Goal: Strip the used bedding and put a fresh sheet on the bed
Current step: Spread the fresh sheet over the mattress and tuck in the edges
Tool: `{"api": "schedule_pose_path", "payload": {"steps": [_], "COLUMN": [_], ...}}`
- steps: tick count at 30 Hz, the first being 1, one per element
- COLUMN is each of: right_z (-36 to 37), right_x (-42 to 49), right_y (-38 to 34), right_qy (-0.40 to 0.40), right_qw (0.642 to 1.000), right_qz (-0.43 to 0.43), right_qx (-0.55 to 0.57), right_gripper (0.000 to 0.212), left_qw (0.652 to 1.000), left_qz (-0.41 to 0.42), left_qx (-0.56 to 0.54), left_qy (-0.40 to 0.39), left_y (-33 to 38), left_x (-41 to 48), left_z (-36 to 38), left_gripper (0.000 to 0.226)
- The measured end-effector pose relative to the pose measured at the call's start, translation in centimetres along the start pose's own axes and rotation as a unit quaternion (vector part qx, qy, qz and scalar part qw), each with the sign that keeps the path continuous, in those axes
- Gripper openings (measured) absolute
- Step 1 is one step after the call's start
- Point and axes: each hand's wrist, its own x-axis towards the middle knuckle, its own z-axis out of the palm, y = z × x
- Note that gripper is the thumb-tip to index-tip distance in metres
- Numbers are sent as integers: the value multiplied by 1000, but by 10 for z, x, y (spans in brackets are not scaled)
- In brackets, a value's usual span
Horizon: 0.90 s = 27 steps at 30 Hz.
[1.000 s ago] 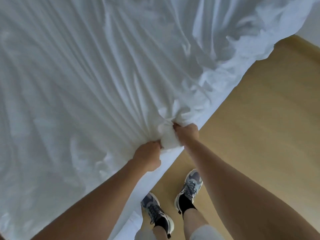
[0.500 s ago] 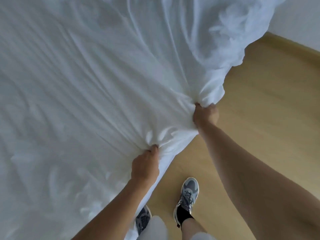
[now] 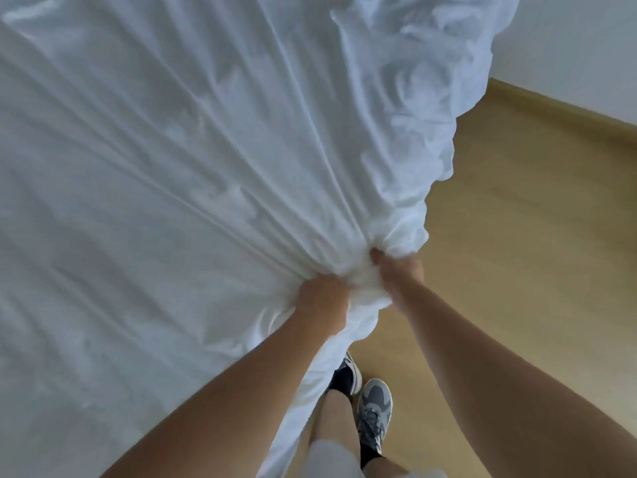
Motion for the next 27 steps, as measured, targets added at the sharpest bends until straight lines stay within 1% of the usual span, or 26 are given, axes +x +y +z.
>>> {"api": "schedule_pose_path", "payload": {"steps": [1,2,3,4,5,6,7,8,9,10,11,12,13,14,15,16,17,18,19,20,22,23,24,25,26,27], "right_z": [0,0,2,4,9,12,14,14,11,7,0,-9,-19,-29,-40,-49,-57,-60,-60,-55,-45,-44,-48,-54,-62,-72], "right_x": [5,11,19,29,37,43,48,53,58,62,63,65,71,80,94,107,121,133,143,152,174,180,182,185,187,191], "right_y": [-18,-39,-63,-86,-106,-119,-125,-121,-110,-97,-89,-88,-97,-112,-131,-152,-174,-195,-212,-221,-223,-218,-212,-202,-193,-184], "right_qy": [0,0,-10,-16,-20,-6,17,49,65,55,12,-44,-102,-135,-152,-166,-184,-197,-196,-160,-38,30,80,105,101,71], "right_qw": [999,995,989,985,986,990,994,997,997,998,999,996,990,983,974,959,940,930,938,962,996,998,996,993,994,997], "right_qz": [-9,-39,-73,-91,-92,-79,-64,-51,-38,-3,43,77,74,51,18,4,16,37,48,52,15,-15,-43,-53,-39,-10], "right_qx": [46,89,127,143,140,117,84,33,-25,-44,-21,24,66,112,166,230,286,308,281,213,86,47,24,3,-13,-12], "right_gripper": [83,101,107,101,86,68,54,46,42,43,48,57,67,77,86,92,95,97,97,92,65,53,46,42,40,41], "left_qw": [997,989,980,968,957,957,963,967,969,969,967,965,959,954,956,964,974,980,981,978,965,956,949,947,951,958], "left_qz": [29,37,28,6,-21,-41,-55,-60,-55,-45,-35,-22,-12,-7,1,5,0,-9,-18,-27,-41,-47,-52,-57,-63,-66], "left_qx": [-64,-141,-184,-197,-200,-206,-223,-236,-241,-243,-248,-249,-248,-250,-251,-240,-218,-197,-190,-204,-248,-260,-265,-268,-268,-258], "left_qy": [-11,5,68,154,211,202,144,76,31,17,35,80,134,163,151,111,68,37,20,18,77,125,161,169,143,104], "left_y": [-8,-18,-27,-38,-46,-50,-53,-53,-53,-51,-49,-45,-39,-32,-24,-14,-5,2,6,9,10,12,15,19,26,37], "left_x": [10,20,34,48,62,75,83,90,97,104,112,121,130,140,148,156,163,170,176,183,197,204,214,224,232,238], "left_z": [-14,-35,-57,-76,-88,-94,-98,-97,-95,-94,-99,-108,-120,-133,-145,-153,-156,-155,-156,-159,-172,-181,-191,-200,-207,-212], "left_gripper": [23,16,26,41,59,74,85,91,91,89,88,92,98,105,109,113,117,120,121,119,106,100,100,103,105,105]}}
